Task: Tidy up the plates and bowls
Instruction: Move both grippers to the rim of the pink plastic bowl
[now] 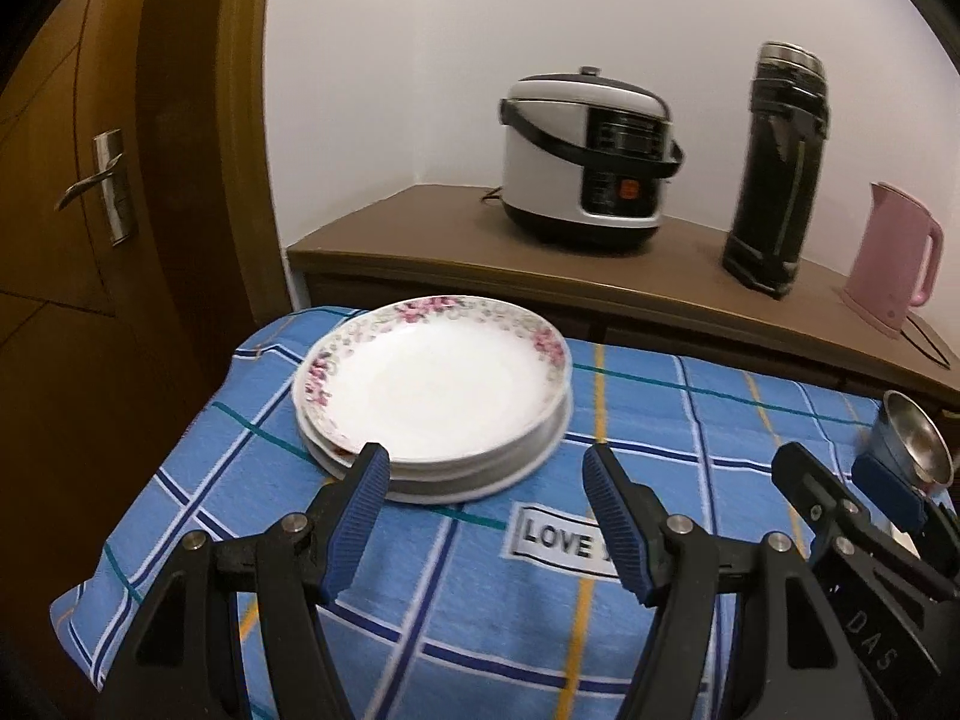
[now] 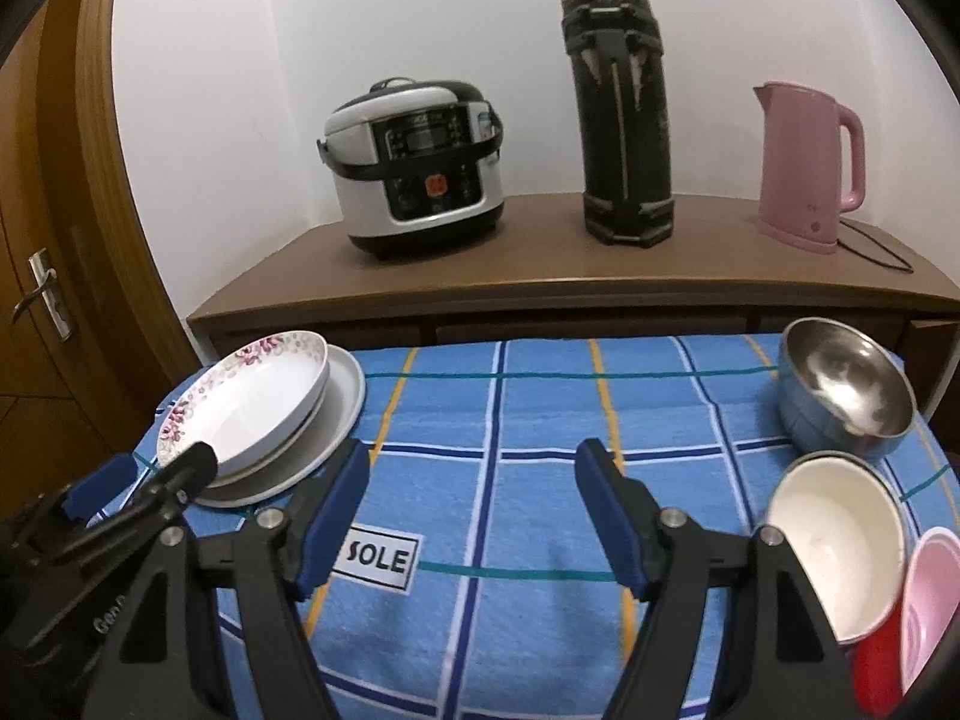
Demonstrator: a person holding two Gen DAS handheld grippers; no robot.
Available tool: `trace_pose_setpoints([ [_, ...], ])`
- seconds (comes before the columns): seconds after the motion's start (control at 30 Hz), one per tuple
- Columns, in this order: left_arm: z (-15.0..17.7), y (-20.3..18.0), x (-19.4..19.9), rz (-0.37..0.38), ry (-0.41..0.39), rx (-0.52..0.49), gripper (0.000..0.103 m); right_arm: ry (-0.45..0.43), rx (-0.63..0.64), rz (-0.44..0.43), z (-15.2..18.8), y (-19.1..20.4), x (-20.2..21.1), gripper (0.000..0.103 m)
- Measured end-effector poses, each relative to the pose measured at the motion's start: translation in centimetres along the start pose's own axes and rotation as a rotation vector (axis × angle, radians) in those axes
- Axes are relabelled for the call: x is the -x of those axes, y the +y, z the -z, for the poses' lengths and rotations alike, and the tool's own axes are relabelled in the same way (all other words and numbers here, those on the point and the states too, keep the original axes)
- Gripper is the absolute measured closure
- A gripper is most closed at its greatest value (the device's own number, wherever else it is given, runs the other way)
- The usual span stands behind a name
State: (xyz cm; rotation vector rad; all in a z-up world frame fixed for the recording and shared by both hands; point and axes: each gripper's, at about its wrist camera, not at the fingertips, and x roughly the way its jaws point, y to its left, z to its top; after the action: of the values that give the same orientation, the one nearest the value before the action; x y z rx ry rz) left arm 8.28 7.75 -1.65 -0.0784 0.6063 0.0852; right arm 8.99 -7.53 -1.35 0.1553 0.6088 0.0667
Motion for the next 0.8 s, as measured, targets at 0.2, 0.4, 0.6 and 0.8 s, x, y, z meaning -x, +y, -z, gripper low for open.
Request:
trace_pose_setpoints([
  [0.2, 0.0, -1.7, 1.1, 0.037, -0.001, -0.019, 0.034, -0.008, -0.014, 0.023, 0.0, -1.7, 1.1, 0.03],
  [0.4, 0.4, -3.6, 2.0, 0.067, -0.005, -0.055, 0.034, -0.011, -0.027, 0.044, 0.1, -3.2, 2.1, 0.03],
  [0.6, 0.5, -5.4, 3.2, 0.132, -0.015, -0.073, 0.034, -0.033, -0.036, 0.076, 0.2, -5.0, 3.9, 0.031],
  [0.8, 0.8, -7.9, 4.5, 0.202, -0.02, -0.124, 0.034, -0.058, -0.033, 0.131, 0.3, -7.5, 6.5, 0.031],
])
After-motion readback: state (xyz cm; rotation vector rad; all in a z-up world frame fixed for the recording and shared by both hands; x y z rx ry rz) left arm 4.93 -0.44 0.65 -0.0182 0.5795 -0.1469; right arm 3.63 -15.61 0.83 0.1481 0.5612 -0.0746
